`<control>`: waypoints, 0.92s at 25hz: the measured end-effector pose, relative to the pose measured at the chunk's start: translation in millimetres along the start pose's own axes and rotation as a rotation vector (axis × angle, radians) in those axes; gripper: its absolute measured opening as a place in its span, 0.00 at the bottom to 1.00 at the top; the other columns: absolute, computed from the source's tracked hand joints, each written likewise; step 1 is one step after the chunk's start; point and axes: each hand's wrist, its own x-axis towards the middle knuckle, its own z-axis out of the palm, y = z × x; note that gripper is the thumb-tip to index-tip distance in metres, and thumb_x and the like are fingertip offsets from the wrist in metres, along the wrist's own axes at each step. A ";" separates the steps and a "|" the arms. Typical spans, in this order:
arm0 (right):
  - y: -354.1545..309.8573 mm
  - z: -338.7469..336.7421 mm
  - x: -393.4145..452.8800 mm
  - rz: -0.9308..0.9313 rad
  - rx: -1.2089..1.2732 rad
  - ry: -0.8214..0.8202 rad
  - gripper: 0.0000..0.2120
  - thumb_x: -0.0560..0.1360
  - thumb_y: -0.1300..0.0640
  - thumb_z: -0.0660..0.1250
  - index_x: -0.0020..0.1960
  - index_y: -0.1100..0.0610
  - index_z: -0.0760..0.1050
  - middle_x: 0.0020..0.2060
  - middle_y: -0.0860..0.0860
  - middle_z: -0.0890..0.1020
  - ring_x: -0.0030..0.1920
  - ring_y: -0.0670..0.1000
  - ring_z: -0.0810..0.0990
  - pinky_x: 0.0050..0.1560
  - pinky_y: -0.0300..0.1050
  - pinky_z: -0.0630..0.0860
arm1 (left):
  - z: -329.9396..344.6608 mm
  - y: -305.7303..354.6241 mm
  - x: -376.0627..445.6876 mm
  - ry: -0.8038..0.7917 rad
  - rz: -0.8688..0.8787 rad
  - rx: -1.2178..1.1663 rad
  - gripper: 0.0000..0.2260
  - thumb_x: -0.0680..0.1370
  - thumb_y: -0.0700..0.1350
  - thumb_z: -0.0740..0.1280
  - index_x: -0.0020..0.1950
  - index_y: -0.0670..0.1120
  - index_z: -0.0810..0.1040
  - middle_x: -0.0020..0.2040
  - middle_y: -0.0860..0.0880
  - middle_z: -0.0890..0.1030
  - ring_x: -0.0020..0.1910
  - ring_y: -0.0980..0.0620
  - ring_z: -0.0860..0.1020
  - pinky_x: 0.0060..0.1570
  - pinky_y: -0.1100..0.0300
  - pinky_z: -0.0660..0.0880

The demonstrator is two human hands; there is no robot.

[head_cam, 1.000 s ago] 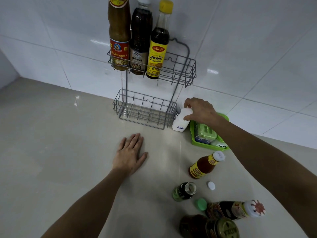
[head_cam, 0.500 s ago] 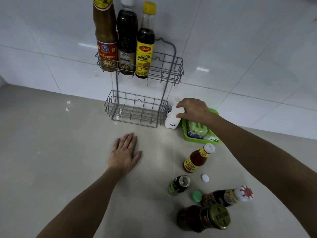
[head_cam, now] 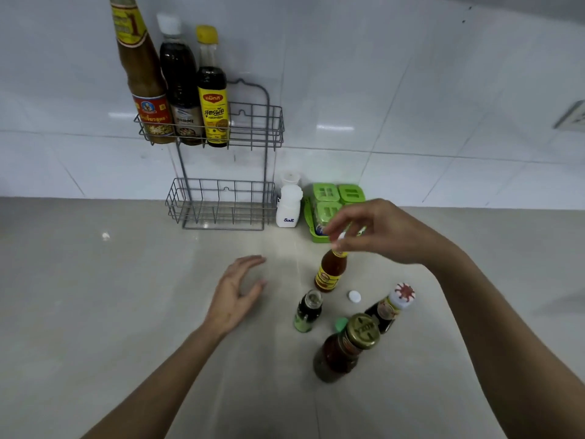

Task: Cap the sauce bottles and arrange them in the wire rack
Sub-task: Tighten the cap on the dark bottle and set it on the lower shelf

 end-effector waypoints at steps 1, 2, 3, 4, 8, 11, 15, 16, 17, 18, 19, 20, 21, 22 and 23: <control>0.2 1.0 -10.1 0.011 -0.013 -0.042 0.11 0.69 0.57 0.77 0.50 0.54 0.83 0.44 0.50 0.86 0.42 0.48 0.84 0.42 0.35 0.78 | 4.4 16.1 -7.9 -0.001 0.041 -0.057 0.17 0.76 0.53 0.68 0.63 0.49 0.79 0.62 0.54 0.79 0.64 0.56 0.75 0.67 0.53 0.70; 1.2 15.4 -77.3 0.046 0.004 0.029 0.11 0.68 0.56 0.78 0.50 0.52 0.83 0.44 0.49 0.85 0.42 0.48 0.84 0.43 0.38 0.80 | 14.0 56.9 -44.2 -0.115 0.122 -0.058 0.14 0.76 0.49 0.69 0.61 0.49 0.80 0.60 0.54 0.80 0.62 0.56 0.76 0.65 0.55 0.71; 3.7 24.2 -113.0 0.072 0.014 0.057 0.12 0.67 0.55 0.78 0.50 0.50 0.83 0.44 0.48 0.85 0.42 0.47 0.83 0.44 0.41 0.80 | 22.7 84.5 -65.4 -0.223 0.164 -0.068 0.13 0.76 0.48 0.71 0.60 0.49 0.80 0.58 0.55 0.81 0.61 0.55 0.77 0.63 0.57 0.72; 8.7 30.6 -120.3 0.101 0.004 0.027 0.13 0.66 0.53 0.79 0.50 0.49 0.83 0.44 0.47 0.85 0.42 0.46 0.83 0.45 0.43 0.81 | 26.2 95.2 -72.2 -0.273 0.181 -0.120 0.13 0.76 0.48 0.72 0.60 0.48 0.80 0.57 0.54 0.81 0.60 0.54 0.78 0.61 0.60 0.73; 14.0 44.2 -134.7 0.212 0.018 0.032 0.19 0.62 0.49 0.81 0.51 0.42 0.81 0.46 0.44 0.83 0.44 0.45 0.83 0.48 0.50 0.82 | 59.9 119.6 -75.8 -0.511 0.160 -0.178 0.21 0.72 0.50 0.76 0.63 0.49 0.78 0.57 0.53 0.81 0.59 0.53 0.78 0.61 0.57 0.74; 21.2 52.9 -138.1 0.230 -0.008 0.078 0.20 0.60 0.50 0.82 0.50 0.42 0.81 0.46 0.45 0.84 0.44 0.47 0.83 0.49 0.51 0.81 | 76.0 118.2 -78.9 -0.565 0.088 -0.219 0.19 0.76 0.50 0.72 0.65 0.48 0.75 0.58 0.50 0.80 0.59 0.52 0.78 0.61 0.47 0.74; 26.2 69.3 -143.4 0.214 -0.020 0.172 0.21 0.62 0.52 0.81 0.54 0.44 0.81 0.44 0.44 0.84 0.45 0.45 0.82 0.50 0.49 0.80 | 80.7 120.0 -86.7 -0.583 0.057 -0.271 0.20 0.79 0.51 0.66 0.68 0.44 0.70 0.60 0.42 0.78 0.61 0.45 0.76 0.62 0.45 0.73; 28.2 72.9 -143.9 0.204 0.001 0.188 0.21 0.63 0.51 0.80 0.55 0.45 0.82 0.43 0.43 0.84 0.45 0.45 0.82 0.50 0.50 0.80 | 79.6 119.9 -87.8 -0.585 0.048 -0.288 0.20 0.79 0.51 0.65 0.68 0.43 0.69 0.60 0.40 0.78 0.61 0.43 0.76 0.62 0.45 0.72; 30.0 75.0 -144.1 0.193 0.030 0.191 0.21 0.64 0.51 0.79 0.56 0.46 0.81 0.43 0.42 0.84 0.45 0.45 0.83 0.50 0.50 0.80 | 78.0 121.2 -88.8 -0.589 0.042 -0.307 0.20 0.79 0.52 0.64 0.68 0.43 0.69 0.60 0.39 0.77 0.61 0.42 0.76 0.62 0.46 0.72; 32.5 76.1 -143.6 0.174 0.069 0.183 0.20 0.66 0.50 0.78 0.57 0.46 0.81 0.43 0.42 0.84 0.45 0.46 0.84 0.51 0.51 0.81 | 76.2 122.5 -89.9 -0.593 0.030 -0.330 0.20 0.79 0.52 0.64 0.67 0.44 0.69 0.59 0.38 0.77 0.59 0.42 0.76 0.61 0.47 0.73; 34.3 76.8 -142.5 0.146 0.123 0.171 0.20 0.68 0.50 0.77 0.58 0.47 0.80 0.45 0.43 0.85 0.46 0.48 0.84 0.52 0.52 0.81 | 73.4 124.3 -91.6 -0.592 0.008 -0.366 0.19 0.79 0.51 0.63 0.67 0.45 0.70 0.57 0.39 0.78 0.56 0.45 0.78 0.59 0.50 0.74; 36.6 77.9 -140.9 0.110 0.193 0.162 0.19 0.70 0.50 0.76 0.60 0.48 0.80 0.48 0.45 0.85 0.47 0.50 0.85 0.52 0.52 0.81 | 69.2 126.2 -93.2 -0.588 -0.026 -0.414 0.17 0.80 0.50 0.63 0.66 0.46 0.71 0.54 0.40 0.79 0.52 0.48 0.78 0.57 0.53 0.75; 39.0 79.2 -138.8 0.088 0.277 0.153 0.19 0.72 0.53 0.74 0.61 0.51 0.79 0.51 0.48 0.85 0.48 0.53 0.85 0.53 0.52 0.81 | 63.2 128.0 -94.0 -0.581 -0.062 -0.464 0.15 0.80 0.49 0.63 0.65 0.46 0.73 0.51 0.42 0.79 0.49 0.51 0.78 0.53 0.57 0.76; 41.6 80.8 -136.9 0.082 0.366 0.142 0.18 0.73 0.56 0.73 0.63 0.53 0.78 0.54 0.51 0.84 0.50 0.55 0.85 0.52 0.51 0.82 | 55.9 129.8 -94.0 -0.583 -0.093 -0.501 0.13 0.80 0.50 0.63 0.62 0.46 0.74 0.47 0.44 0.79 0.46 0.51 0.78 0.48 0.58 0.77; 42.1 82.3 -135.4 0.083 0.442 0.122 0.18 0.75 0.59 0.71 0.64 0.55 0.77 0.56 0.52 0.83 0.52 0.56 0.84 0.51 0.50 0.82 | 47.5 131.6 -92.8 -0.606 -0.121 -0.522 0.12 0.79 0.51 0.63 0.58 0.46 0.75 0.44 0.44 0.79 0.42 0.50 0.78 0.44 0.57 0.77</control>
